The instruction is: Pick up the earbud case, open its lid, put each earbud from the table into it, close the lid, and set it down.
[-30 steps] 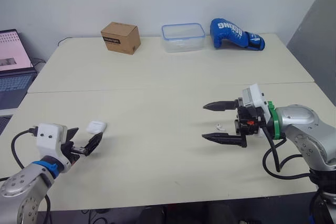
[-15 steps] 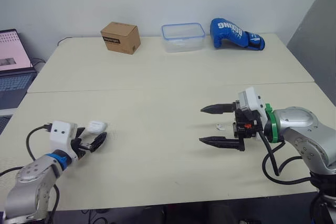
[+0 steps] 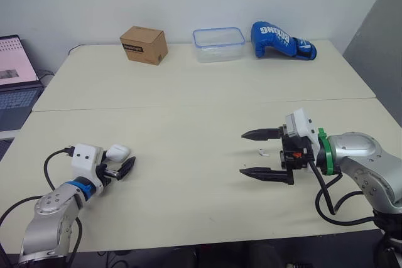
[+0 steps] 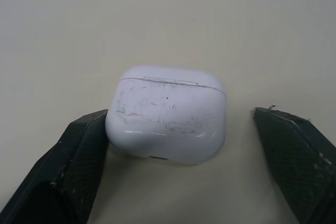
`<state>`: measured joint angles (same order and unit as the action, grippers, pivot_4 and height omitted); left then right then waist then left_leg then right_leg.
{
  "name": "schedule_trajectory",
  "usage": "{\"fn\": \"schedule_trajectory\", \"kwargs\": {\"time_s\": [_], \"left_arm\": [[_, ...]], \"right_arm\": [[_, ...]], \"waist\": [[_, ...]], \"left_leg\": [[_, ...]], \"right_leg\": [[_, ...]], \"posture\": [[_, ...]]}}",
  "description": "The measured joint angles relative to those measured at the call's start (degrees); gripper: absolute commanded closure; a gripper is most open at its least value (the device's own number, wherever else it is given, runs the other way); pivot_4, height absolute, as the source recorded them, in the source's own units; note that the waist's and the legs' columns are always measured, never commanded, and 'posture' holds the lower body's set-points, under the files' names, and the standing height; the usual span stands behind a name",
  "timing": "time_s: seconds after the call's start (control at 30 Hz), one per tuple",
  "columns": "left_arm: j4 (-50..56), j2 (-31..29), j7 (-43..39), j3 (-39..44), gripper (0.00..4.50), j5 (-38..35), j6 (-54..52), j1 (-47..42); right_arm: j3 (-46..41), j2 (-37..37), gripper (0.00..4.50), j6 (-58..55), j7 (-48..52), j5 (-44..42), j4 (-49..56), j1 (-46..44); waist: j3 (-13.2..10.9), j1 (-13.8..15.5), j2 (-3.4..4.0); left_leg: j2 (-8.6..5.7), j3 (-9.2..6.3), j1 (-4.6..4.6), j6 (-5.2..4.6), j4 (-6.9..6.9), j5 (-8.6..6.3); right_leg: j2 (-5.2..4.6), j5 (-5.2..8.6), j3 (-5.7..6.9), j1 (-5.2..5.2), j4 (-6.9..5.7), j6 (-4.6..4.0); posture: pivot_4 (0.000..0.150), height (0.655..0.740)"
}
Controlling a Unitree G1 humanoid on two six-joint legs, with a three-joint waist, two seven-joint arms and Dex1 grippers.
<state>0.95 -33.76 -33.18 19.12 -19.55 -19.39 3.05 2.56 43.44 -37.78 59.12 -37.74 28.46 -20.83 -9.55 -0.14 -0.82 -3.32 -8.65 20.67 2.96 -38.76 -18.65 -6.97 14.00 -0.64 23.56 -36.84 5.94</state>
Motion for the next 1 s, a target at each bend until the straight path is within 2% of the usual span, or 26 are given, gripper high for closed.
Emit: {"fn": "schedule_trajectory", "kwargs": {"time_s": [0.23, 0.8, 0.9, 1.0], "left_arm": [[-3.76, -2.72, -3.75, -0.77, 0.02, 0.60, 3.17, -1.16], [-6.01, -2.88, -4.47, -3.09, 0.02, 2.07, 3.58, -4.67], [-6.06, -2.87, -4.83, -3.23, 0.59, 2.02, 3.42, -4.84], [-5.96, -2.65, -5.10, -3.57, 1.47, 1.95, 3.33, -4.84]], "right_arm": [[-0.26, 0.00, 0.00, 0.20, -0.53, 0.00, 0.23, 1.83], [-0.86, -0.01, 0.00, 0.38, -1.77, -0.05, 1.32, 2.02], [-0.85, -0.01, 0.00, 0.38, -1.79, -0.05, 1.32, 2.02], [-0.86, -0.01, 0.00, 0.38, -1.84, -0.05, 1.32, 2.02]], "waist": [[0.00, -0.01, 0.01], [0.04, 0.28, 0.06], [0.04, 0.27, 0.06], [0.04, 0.25, 0.07]], "left_leg": [[0.00, 0.01, -0.01, -0.06, 0.00, -0.03], [-0.03, -0.08, -0.02, -0.09, -0.01, -0.04], [-0.03, -0.08, -0.02, -0.08, -0.01, -0.04], [-0.03, -0.08, -0.03, -0.08, -0.01, -0.04]], "right_leg": [[0.00, 0.00, -0.01, 0.00, -0.01, 0.00], [-0.02, 0.00, 0.07, -0.06, -0.03, 0.00], [-0.02, 0.00, 0.07, -0.05, -0.03, 0.00], [-0.02, 0.00, 0.07, -0.05, -0.03, 0.00]], "posture": [[0.150, 0.7307], [0.150, 0.7307], [0.150, 0.7307], [0.150, 0.7307]]}}
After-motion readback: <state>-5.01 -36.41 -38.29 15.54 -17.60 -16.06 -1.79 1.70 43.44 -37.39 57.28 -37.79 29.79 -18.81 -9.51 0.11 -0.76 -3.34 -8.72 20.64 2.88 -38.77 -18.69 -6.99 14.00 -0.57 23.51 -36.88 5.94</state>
